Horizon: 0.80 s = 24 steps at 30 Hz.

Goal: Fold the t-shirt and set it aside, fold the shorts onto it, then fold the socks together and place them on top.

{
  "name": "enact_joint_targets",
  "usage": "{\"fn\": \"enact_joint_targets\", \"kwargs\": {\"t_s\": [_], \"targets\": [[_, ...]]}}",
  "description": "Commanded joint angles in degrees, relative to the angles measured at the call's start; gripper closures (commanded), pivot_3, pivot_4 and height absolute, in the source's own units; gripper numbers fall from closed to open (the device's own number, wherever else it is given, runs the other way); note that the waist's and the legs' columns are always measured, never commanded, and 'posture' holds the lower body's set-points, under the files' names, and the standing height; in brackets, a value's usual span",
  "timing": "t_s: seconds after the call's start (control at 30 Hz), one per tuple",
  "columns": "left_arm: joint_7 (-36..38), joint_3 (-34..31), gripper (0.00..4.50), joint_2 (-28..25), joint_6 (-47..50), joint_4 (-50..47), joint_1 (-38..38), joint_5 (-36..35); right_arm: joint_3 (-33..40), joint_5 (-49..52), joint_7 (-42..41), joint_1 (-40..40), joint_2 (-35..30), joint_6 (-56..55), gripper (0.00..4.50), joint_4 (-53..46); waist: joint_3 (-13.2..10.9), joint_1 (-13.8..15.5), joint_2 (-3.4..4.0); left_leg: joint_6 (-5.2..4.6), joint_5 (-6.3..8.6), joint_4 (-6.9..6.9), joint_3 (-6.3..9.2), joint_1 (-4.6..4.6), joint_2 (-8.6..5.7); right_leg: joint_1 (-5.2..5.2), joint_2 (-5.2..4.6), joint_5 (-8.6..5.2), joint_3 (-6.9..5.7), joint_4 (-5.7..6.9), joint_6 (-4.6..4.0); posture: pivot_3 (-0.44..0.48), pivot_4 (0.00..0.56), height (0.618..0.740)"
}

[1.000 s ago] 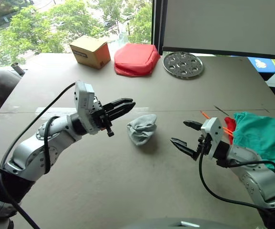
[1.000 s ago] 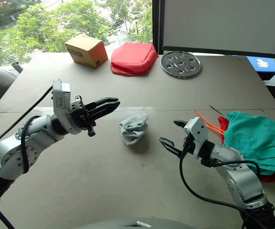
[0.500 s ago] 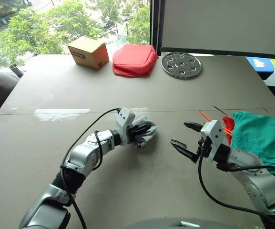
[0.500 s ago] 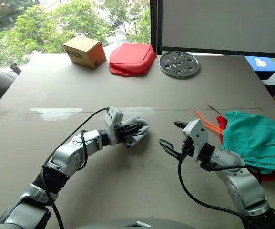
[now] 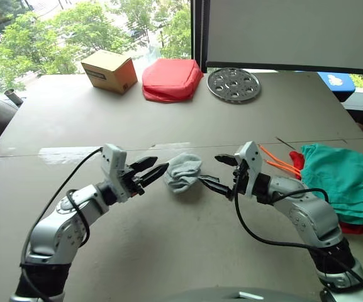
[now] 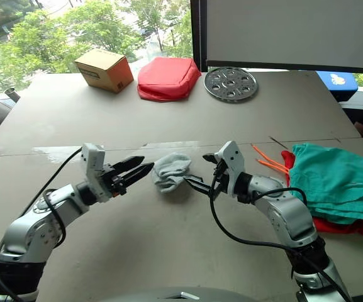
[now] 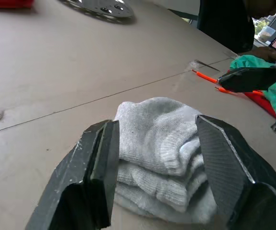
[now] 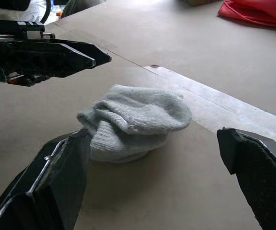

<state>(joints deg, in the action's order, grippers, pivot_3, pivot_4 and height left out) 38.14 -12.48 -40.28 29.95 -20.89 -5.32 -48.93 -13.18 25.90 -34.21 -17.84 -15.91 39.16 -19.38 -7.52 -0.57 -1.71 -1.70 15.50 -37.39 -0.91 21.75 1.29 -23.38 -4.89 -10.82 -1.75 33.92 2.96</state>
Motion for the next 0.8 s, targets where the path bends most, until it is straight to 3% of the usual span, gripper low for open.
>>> {"fn": "enact_joint_targets", "kwargs": {"t_s": [0.03,0.07,0.2,0.37,0.57,0.6,0.67,0.8], "targets": [[3.2,-8.0,0.23,-1.9,0.3,-8.7,-7.8,-2.6,0.6,2.0,0.7,-6.1,3.2,3.8,0.0,4.5,0.0,0.1,-0.03,0.0,0.0,0.0,0.02,0.01,0.0,-0.02,0.0,0.0,-0.02,-0.03,0.0,0.0,0.15,0.739],[3.9,-10.0,0.02,-2.2,-0.3,-10.3,-10.9,-2.0,0.5,1.5,1.1,-8.2,4.2,4.3,0.0,7.0,0.0,0.0,-0.04,0.0,0.0,-0.01,0.01,0.01,0.0,-0.04,0.0,0.0,-0.02,-0.03,0.0,0.0,0.15,0.739],[6.4,-16.8,0.02,-0.8,-1.1,-14.8,-22.3,-2.0,-2.6,-3.5,2.5,-15.6,7.0,4.6,0.0,19.0,0.0,0.0,-0.02,0.02,0.0,0.0,-0.04,0.01,-0.02,-0.07,-0.01,0.0,-0.02,-0.03,-0.02,0.0,0.15,0.739],[7.0,-18.1,0.02,3.1,-4.3,-18.9,-30.0,1.3,-12.2,-13.6,-0.7,-19.3,7.8,-2.6,0.0,34.7,0.0,0.0,0.02,0.03,0.0,0.04,-0.15,0.1,-0.11,-0.1,-0.01,-0.01,-0.13,-0.08,-0.04,0.0,0.15,0.739],[8.7,-19.8,0.02,3.2,-6.8,-18.7,-32.7,4.9,-20.8,-20.4,-9.0,-18.5,6.1,-10.0,0.0,36.8,0.1,-0.8,0.07,0.03,0.0,0.08,-0.21,-0.09,-0.08,-0.08,0.04,-0.02,0.01,-0.06,0.0,0.0,0.15,0.739],[8.7,-19.8,0.0,3.0,-6.9,-18.5,-32.2,5.3,-21.4,-21.1,-9.7,-17.9,6.0,-10.9,0.42,36.3,0.1,-0.7,0.06,0.03,0.0,0.08,-0.2,-0.08,-0.08,-0.08,0.05,-0.02,0.0,-0.06,0.0,0.0,0.15,0.739],[8.5,-19.3,0.0,2.5,-6.8,-18.3,-30.9,5.8,-21.6,-21.5,-10.4,-16.5,6.2,-11.3,0.75,35.2,0.1,-0.7,0.07,0.03,0.0,0.08,-0.15,-0.08,-0.07,-0.08,0.05,-0.02,0.0,-0.06,0.0,0.0,0.15,0.739],[8.1,-17.8,0.0,1.6,-5.9,-18.2,-27.0,6.5,-20.0,-21.2,-10.7,-13.9,6.7,-11.8,2.63,32.5,0.2,-0.7,0.07,0.03,0.0,0.08,-0.15,-0.09,-0.07,-0.07,0.06,-0.02,0.01,-0.05,0.0,0.0,0.15,0.739]]}}
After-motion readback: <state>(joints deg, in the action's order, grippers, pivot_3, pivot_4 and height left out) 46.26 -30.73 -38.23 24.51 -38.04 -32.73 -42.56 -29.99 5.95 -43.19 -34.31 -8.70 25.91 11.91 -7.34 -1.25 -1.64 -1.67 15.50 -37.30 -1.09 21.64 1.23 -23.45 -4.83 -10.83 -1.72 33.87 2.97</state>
